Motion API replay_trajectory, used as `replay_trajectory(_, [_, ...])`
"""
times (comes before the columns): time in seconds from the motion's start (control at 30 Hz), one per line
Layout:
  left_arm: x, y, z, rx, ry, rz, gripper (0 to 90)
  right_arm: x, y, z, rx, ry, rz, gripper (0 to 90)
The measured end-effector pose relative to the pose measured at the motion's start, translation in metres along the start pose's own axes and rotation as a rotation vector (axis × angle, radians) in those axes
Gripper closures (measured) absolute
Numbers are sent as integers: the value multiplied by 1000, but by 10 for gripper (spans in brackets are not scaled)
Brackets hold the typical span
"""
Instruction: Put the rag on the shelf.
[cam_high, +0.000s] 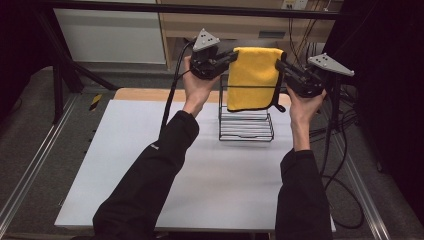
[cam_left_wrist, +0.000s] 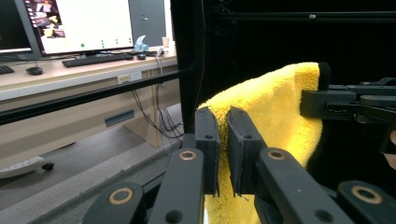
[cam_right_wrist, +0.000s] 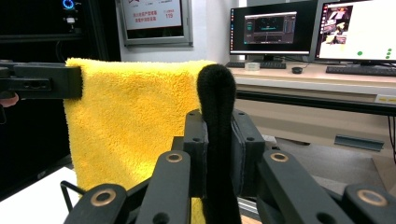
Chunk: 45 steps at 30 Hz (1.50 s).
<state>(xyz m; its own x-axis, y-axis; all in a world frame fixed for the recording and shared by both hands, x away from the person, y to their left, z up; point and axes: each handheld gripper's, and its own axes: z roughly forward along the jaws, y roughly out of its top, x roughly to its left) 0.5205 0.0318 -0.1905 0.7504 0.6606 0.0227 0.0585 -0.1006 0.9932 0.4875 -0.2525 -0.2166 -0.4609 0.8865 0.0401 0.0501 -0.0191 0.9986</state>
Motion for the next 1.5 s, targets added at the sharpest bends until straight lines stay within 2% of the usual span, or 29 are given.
replay_trajectory(0.3, [-7,-1,-8,9,-27,18,832,2,-5,-11,-9,9,-4,787])
replay_trajectory(0.63, [-12,-2,-15,25,-48,11,829,6,-9,-18,-23,18,-12,784])
replay_trajectory(0.9, [-17,-10,-23,55,-56,13,824,12,-13,-24,-7,24,-22,783])
replay_trajectory(1.23, [-26,-11,-30,65,-82,15,823,15,-16,-38,20,42,-24,780])
replay_trajectory(1.4, [-32,-13,-29,65,-76,27,823,17,-20,-44,19,28,-43,782])
replay_trajectory(1.5, [-34,-13,-28,56,-54,40,823,17,-20,-44,15,25,-42,782])
